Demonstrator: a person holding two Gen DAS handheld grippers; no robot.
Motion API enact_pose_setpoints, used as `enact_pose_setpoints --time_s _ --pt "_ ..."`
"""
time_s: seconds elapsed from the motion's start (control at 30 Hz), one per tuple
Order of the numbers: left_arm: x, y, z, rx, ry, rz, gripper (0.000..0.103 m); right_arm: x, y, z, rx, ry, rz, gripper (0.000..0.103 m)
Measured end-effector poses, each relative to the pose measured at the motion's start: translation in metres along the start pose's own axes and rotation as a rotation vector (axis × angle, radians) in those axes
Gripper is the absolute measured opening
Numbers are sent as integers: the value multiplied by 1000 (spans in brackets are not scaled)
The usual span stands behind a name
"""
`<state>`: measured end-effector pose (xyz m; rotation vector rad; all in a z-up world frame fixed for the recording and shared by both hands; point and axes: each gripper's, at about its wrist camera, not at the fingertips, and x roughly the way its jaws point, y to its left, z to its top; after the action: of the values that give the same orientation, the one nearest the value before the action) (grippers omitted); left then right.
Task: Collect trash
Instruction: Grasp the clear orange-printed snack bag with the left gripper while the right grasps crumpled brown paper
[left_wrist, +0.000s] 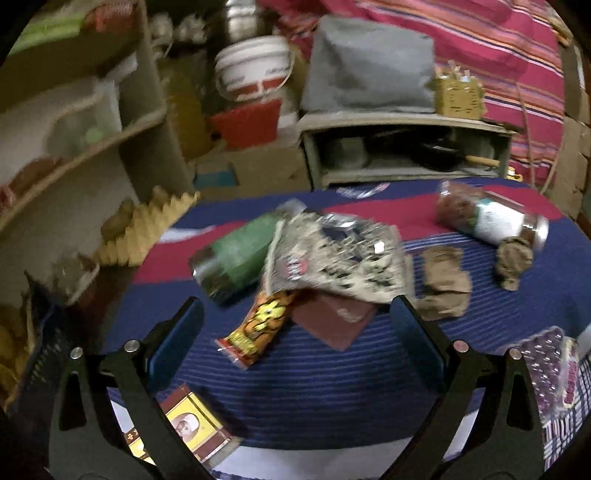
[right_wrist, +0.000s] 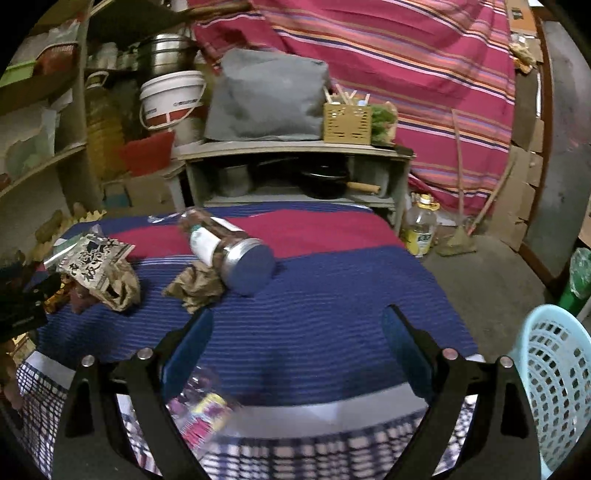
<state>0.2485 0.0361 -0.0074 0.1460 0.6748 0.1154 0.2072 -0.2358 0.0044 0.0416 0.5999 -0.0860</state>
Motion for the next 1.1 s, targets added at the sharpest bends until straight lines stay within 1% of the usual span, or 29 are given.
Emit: enact_pose_setpoints --time_s 0.1,0.17,0.37,0.5,0.6,0.63,0.67,0.7,0.73,0.83,0.9,0.97,1.0,1.1 --pt "18 11 1 -22 45 -10 97 7 11 3 -20 8 9 91" --pt "28 15 1 -16 72 -1 90 10 15 5 -28 17 19 91" --pt "57 32 -6 -59 189 -65 82 25 37 10 -86 50 35 91" --pt "66 43 -7 -121 208 -125 82 37 51 13 -119 85 37 91" --pt "70 42 -6 -126 201 -122 82 45 57 16 -107 118 48 91" --pt "70 41 -6 -125 199 -128 78 48 59 18 -101 123 53 91" --pt "69 39 -6 -120 193 -144 71 51 60 19 -95 129 53 91" --pt "67 37 -5 -112 188 -156 67 55 62 21 -91 138 50 91" --pt "66 35 -5 -105 184 -165 60 57 64 21 -87 145 52 91" --pt "63 30 -5 -85 178 -175 52 66 69 22 -76 171 60 91" --pt "63 31 -6 -90 181 -190 48 71 74 21 -84 184 53 91" --pt "64 35 -5 -105 184 -194 34 76 78 20 -92 198 46 91" --pt "64 38 -5 -120 185 -192 30 78 79 19 -93 204 41 91" --pt "67 46 -6 -161 196 -219 32 85 84 18 -103 223 21 91"
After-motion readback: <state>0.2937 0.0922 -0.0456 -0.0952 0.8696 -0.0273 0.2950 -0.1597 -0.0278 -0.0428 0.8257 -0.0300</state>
